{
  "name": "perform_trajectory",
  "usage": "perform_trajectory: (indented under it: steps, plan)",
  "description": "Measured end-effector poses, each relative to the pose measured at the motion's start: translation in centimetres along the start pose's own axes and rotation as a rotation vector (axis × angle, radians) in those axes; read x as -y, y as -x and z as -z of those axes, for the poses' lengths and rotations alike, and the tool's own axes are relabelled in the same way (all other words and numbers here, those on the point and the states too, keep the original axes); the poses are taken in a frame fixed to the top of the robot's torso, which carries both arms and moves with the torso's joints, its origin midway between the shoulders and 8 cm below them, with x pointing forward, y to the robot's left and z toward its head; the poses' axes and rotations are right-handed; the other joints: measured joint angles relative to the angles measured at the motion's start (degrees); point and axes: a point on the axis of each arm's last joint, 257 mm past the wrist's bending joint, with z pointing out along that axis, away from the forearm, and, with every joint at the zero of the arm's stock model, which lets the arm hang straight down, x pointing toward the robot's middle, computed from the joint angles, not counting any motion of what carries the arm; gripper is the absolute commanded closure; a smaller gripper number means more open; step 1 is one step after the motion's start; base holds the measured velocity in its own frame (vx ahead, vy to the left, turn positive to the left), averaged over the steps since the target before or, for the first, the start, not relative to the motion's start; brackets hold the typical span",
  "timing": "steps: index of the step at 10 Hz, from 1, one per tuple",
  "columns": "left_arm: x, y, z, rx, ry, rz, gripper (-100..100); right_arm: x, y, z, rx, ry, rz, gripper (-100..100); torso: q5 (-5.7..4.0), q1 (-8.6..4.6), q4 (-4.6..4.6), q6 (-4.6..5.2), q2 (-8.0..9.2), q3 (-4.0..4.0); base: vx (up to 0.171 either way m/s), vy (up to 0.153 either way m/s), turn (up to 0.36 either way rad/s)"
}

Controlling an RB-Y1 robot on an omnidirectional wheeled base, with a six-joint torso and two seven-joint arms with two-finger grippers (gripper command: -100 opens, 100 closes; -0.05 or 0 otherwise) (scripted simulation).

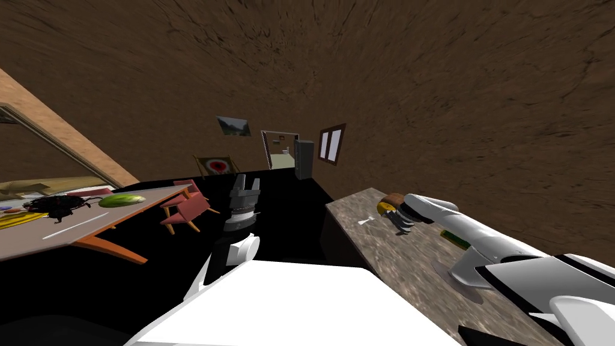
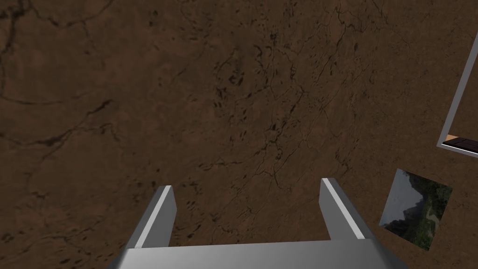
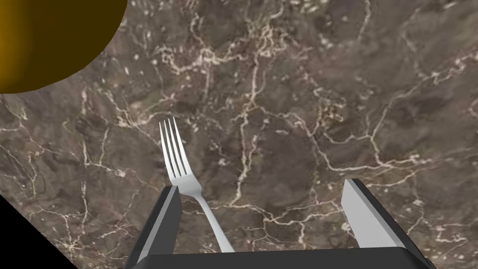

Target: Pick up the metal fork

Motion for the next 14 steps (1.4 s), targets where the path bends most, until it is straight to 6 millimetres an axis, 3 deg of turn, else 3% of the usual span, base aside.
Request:
perform_trajectory:
  steps: [5, 6, 7, 14]
  plan:
    - [0.0, 0.0, 0.0, 0.0, 0.0, 0.0, 0, -2.9, 2.6, -3.5, 0.04, 0.078, 0.124, -100, -0.01, -0.07, 0.06, 0.03, 0.29, 0.16, 0.084, 0.011, 0.063]
    - [0.0, 0.0, 0.0, 0.0, 0.0, 0.0, 0, -2.9, 2.7, -3.5, 0.041, 0.079, 0.127, 0, -0.01, -0.08, 0.09, 0.04, 0.44, 0.24, 0.006, 0.0, 0.0]
    - [0.0, 0.0, 0.0, 0.0, 0.0, 0.0, 0, -2.9, 2.7, -3.5, 0.041, 0.078, 0.127, -100, -0.01, -0.08, 0.12, 0.05, 0.54, 0.3, -0.019, 0.01, 0.299]
    - [0.0, 0.0, 0.0, 0.0, 0.0, 0.0, 0, -9.9, -1.5, -4.8, 0.076, 0.078, -0.013, -100, 0.01, -0.04, 0.18, 0.04, 0.78, 0.45, -0.033, 0.013, 0.194]
